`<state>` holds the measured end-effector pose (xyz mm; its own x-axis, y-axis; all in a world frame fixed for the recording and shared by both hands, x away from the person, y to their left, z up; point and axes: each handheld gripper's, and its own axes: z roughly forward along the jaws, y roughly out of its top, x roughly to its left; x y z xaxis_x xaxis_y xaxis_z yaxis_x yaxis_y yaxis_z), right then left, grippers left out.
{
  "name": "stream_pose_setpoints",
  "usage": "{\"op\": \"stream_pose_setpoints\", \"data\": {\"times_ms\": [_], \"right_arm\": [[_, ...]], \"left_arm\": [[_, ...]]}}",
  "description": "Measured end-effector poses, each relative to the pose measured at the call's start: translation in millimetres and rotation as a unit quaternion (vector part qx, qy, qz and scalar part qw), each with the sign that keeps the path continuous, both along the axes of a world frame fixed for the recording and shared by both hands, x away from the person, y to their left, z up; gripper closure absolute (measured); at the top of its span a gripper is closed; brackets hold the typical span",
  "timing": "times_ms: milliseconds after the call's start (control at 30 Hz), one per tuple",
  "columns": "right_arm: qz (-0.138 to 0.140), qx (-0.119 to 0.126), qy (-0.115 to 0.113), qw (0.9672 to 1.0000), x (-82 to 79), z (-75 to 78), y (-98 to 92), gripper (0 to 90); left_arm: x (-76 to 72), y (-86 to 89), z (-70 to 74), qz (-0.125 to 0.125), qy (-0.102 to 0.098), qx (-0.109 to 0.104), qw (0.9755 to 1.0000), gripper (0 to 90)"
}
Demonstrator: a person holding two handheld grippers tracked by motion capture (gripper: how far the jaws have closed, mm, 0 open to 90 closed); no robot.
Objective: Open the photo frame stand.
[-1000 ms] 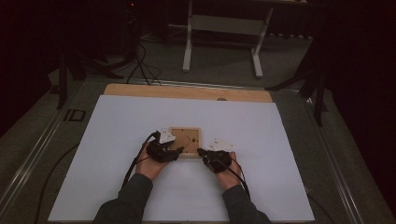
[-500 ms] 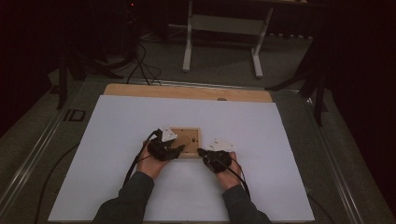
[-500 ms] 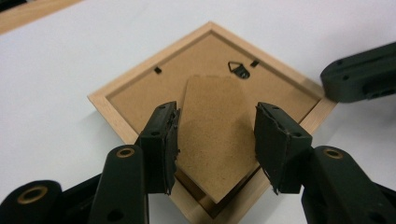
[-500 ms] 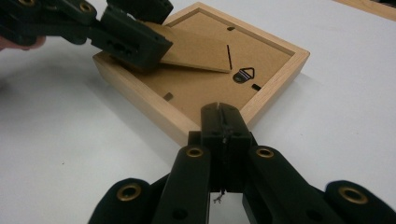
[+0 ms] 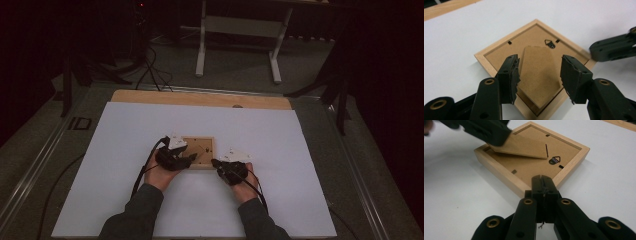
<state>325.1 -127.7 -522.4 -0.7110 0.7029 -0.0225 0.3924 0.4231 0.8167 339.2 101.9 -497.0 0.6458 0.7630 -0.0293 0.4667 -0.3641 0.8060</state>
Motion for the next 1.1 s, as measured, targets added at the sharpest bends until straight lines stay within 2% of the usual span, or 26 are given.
{"op": "stream_pose_setpoints", "data": {"times_ms": [100, 200, 500, 933, 1100], "right_arm": [[0.000, 0.000, 0.000, 1.0000, -0.1, -0.1, 0.0, 89.7], [0.000, 0.001, 0.000, 1.0000, -0.1, -0.1, 0.0, 89.7], [0.001, 0.000, -0.001, 1.0000, 0.0, -0.3, -0.3, 89.7], [0.001, 0.000, -0.003, 1.0000, -0.3, -0.5, -0.1, 89.6], [0.001, 0.000, -0.003, 1.0000, -0.3, -0.4, -0.2, 89.7]], "left_arm": [[-7.0, 4.3, 5.7, -0.004, -0.004, 0.000, 1.0000, 55.0], [-11.6, 9.4, 7.7, -0.002, 0.003, 0.003, 1.0000, 62.8], [-23.1, 21.3, 3.8, -0.001, 0.016, 0.013, 0.9998, 88.7], [-24.5, 22.7, -11.4, 0.002, 0.049, 0.032, 0.9983, 89.6], [-22.6, 21.1, -12.0, 0.008, 0.053, 0.034, 0.9980, 89.6]]}}
